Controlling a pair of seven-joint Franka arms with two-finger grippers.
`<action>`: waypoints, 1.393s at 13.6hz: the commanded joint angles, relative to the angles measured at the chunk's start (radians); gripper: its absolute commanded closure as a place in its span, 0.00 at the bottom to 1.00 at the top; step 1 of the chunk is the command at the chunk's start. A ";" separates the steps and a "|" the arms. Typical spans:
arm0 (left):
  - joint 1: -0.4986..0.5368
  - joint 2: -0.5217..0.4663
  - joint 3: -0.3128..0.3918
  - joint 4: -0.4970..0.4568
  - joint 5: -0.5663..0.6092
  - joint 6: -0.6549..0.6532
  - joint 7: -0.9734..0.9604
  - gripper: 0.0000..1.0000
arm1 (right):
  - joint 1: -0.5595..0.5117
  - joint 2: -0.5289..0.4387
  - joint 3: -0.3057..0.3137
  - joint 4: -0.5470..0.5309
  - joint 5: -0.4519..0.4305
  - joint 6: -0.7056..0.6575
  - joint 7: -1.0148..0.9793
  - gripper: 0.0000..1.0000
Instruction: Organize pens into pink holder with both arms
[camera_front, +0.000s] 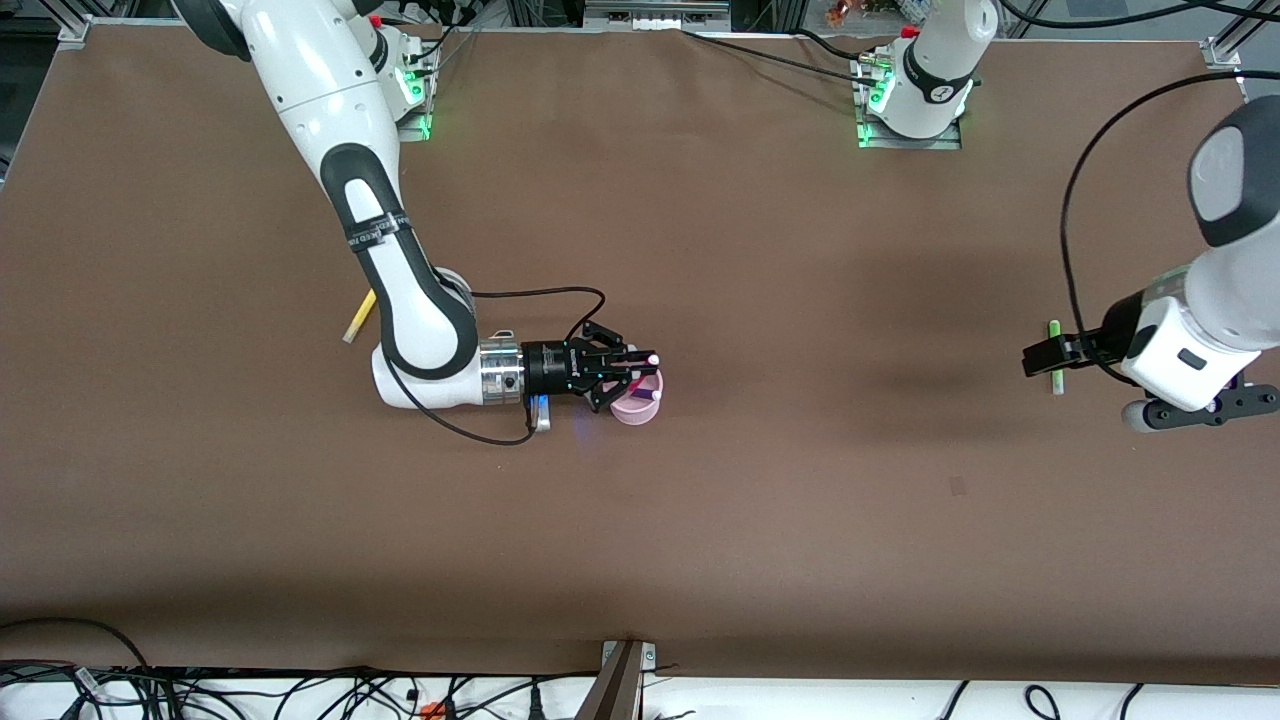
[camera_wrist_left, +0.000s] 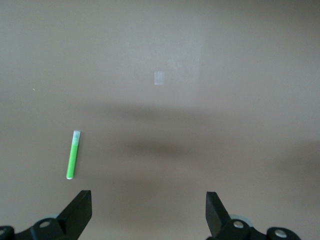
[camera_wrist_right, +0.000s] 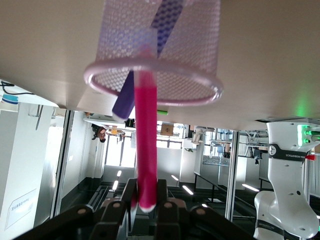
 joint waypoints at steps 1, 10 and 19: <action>0.045 -0.101 -0.015 -0.145 -0.010 0.050 0.186 0.00 | -0.003 -0.003 -0.004 0.003 0.014 0.004 -0.017 0.00; 0.065 -0.108 -0.015 -0.147 -0.021 0.072 0.182 0.00 | -0.044 -0.102 -0.128 0.207 -0.532 -0.013 -0.050 0.00; 0.064 -0.099 -0.016 -0.147 -0.039 0.093 0.109 0.00 | -0.076 -0.640 -0.178 -0.153 -1.290 -0.126 -0.438 0.00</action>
